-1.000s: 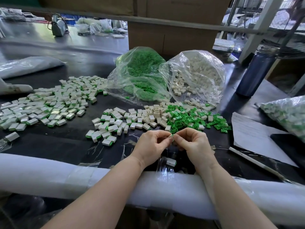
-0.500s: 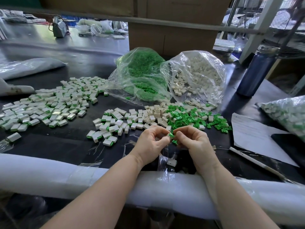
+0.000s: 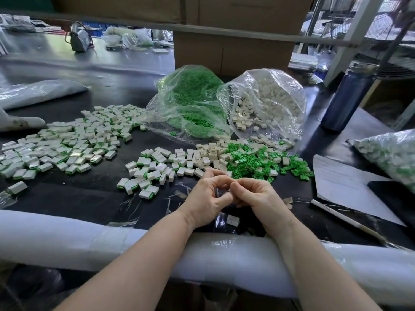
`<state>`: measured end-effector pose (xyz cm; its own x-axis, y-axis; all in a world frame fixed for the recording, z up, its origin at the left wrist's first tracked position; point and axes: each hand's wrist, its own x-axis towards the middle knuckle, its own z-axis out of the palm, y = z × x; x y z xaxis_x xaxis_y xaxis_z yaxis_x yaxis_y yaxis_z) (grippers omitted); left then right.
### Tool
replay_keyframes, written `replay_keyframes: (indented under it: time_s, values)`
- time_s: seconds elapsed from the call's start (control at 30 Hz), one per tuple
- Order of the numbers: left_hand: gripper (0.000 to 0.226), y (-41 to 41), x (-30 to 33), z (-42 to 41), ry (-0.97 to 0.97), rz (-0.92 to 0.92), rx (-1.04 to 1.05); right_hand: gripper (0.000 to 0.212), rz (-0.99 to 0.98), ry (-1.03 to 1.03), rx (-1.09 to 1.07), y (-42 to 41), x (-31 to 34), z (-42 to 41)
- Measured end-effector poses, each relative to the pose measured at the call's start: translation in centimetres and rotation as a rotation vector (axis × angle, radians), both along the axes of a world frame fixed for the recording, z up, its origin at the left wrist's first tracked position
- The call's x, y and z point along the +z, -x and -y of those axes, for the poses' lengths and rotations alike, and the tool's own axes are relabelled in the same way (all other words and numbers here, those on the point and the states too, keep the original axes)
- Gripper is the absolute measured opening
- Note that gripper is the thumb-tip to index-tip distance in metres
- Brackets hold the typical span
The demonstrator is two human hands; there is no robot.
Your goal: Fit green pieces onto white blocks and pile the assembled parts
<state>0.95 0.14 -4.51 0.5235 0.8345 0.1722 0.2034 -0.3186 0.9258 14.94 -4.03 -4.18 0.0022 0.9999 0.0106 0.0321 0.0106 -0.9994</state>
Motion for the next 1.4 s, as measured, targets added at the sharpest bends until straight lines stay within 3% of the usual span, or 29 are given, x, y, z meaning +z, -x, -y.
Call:
replay_keyframes:
  time_s: [0.63,1.13,1.4]
  values:
    - [0.016,-0.04,-0.11,0.14,-0.031,-0.138,-0.024,0.011,-0.039,0.002,-0.064,0.05,0.15,0.23]
    - [0.025,-0.04,-0.40,-0.02,-0.035,-0.176,-0.013,0.013,-0.015,0.000,-0.078,0.05,0.14,0.18]
    - [0.015,-0.02,-0.45,-0.05,-0.035,-0.183,-0.020,0.014,-0.010,-0.002,-0.094,0.18,0.31,0.23]
